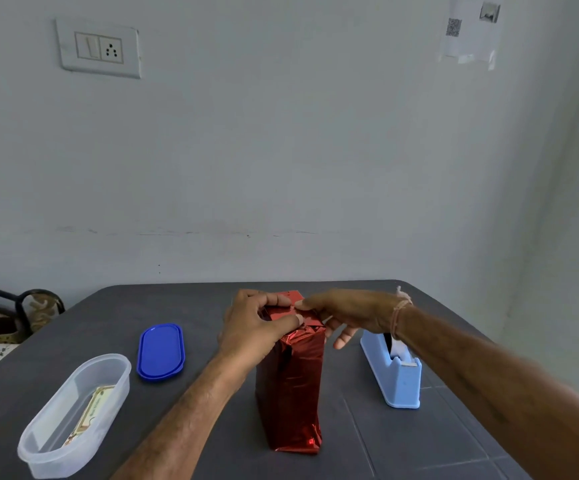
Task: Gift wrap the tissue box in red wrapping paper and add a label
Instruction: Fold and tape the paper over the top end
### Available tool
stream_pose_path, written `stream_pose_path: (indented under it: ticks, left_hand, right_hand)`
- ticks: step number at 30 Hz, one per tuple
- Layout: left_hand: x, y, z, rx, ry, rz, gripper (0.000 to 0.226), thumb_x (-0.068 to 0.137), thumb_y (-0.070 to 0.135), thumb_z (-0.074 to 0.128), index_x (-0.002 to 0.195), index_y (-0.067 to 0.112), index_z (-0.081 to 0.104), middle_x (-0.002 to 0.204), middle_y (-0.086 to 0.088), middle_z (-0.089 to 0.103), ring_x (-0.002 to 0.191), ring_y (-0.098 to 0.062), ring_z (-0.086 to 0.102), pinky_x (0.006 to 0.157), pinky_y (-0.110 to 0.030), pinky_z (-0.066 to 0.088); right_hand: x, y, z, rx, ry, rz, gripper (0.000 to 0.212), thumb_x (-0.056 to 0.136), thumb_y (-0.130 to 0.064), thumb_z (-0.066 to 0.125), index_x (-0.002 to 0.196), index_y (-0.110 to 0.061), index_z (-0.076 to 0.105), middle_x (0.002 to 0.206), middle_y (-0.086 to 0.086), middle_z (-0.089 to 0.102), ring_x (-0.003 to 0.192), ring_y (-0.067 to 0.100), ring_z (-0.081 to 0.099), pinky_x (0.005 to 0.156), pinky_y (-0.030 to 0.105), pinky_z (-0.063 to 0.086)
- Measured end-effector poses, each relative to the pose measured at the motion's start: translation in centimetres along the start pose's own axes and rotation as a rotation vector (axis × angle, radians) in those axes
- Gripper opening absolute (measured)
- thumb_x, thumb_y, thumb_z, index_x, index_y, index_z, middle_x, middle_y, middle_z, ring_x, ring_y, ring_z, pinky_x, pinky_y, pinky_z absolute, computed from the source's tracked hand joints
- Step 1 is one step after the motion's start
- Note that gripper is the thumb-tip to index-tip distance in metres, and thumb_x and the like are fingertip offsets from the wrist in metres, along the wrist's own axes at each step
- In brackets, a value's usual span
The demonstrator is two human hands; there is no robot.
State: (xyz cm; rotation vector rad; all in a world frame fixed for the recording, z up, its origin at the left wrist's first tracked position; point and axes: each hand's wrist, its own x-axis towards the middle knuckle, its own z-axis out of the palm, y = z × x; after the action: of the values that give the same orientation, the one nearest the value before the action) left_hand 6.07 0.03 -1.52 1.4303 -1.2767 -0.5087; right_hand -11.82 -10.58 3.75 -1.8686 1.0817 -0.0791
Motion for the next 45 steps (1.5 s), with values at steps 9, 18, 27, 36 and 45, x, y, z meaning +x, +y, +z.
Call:
stream_pose_path:
  ticks: [9, 18, 27, 36, 45]
  left_hand:
    - [-0.1, -0.2, 0.1, -0.038, -0.002, -0.004, 0.043, 0.050, 0.063, 0.081, 0.089, 0.046, 0.074, 0.112, 0.021, 0.049, 0.116, -0.009, 0.053, 0.104, -0.042, 0.050]
    - [0.1, -0.7, -0.1, -0.074, -0.028, -0.010, 0.029, 0.073, 0.036, 0.090, 0.097, 0.037, 0.074, 0.116, 0.014, 0.048, 0.119, -0.010, 0.051, 0.097, -0.029, 0.051]
    - [0.1, -0.8, 0.0, -0.112, -0.032, -0.016, 0.030, 0.075, 0.033, 0.090, 0.100, 0.034, 0.074, 0.118, 0.014, 0.047, 0.116, -0.008, 0.053, 0.092, -0.025, 0.053]
    - [-0.2, -0.3, 0.0, -0.147, 0.012, -0.019, 0.025, 0.079, 0.033, 0.086, 0.100, 0.030, 0.075, 0.117, 0.011, 0.049, 0.112, -0.006, 0.055, 0.097, -0.031, 0.054]
    - [-1.0, 0.6, -0.8, -0.093, -0.042, 0.010, 0.019, 0.088, 0.041, 0.077, 0.103, 0.030, 0.077, 0.121, 0.009, 0.055, 0.110, -0.001, 0.058, 0.080, -0.011, 0.044]
  right_hand:
    - [-1.0, 2.5, 0.0, 0.280, -0.086, -0.127, 0.041, 0.100, -0.045, 0.055, 0.123, -0.015, 0.071, 0.115, 0.004, 0.071, 0.101, 0.019, 0.069, 0.089, 0.044, 0.055]
    - [0.8, 2.4, 2.3, 0.456, 0.012, -0.086, 0.061, 0.091, -0.057, 0.064, 0.130, -0.010, 0.066, 0.111, 0.005, 0.069, 0.101, 0.021, 0.065, 0.087, 0.039, 0.053]
    - [0.6, 3.7, 4.1, 0.663, 0.094, -0.169, 0.047, 0.098, -0.048, 0.060, 0.127, -0.012, 0.067, 0.112, 0.007, 0.072, 0.103, 0.023, 0.069, 0.098, 0.044, 0.054]
    - [-2.2, 4.2, 7.1, 0.630, 0.278, -0.463, 0.044, 0.101, -0.049, 0.056, 0.132, -0.018, 0.062, 0.124, 0.005, 0.072, 0.116, 0.021, 0.069, 0.098, 0.042, 0.056]
    - [-3.4, 5.3, 9.4, 0.584, 0.326, -0.589, 0.044, 0.098, -0.026, 0.067, 0.140, -0.028, 0.055, 0.130, 0.003, 0.069, 0.121, 0.022, 0.066, 0.094, 0.036, 0.057]
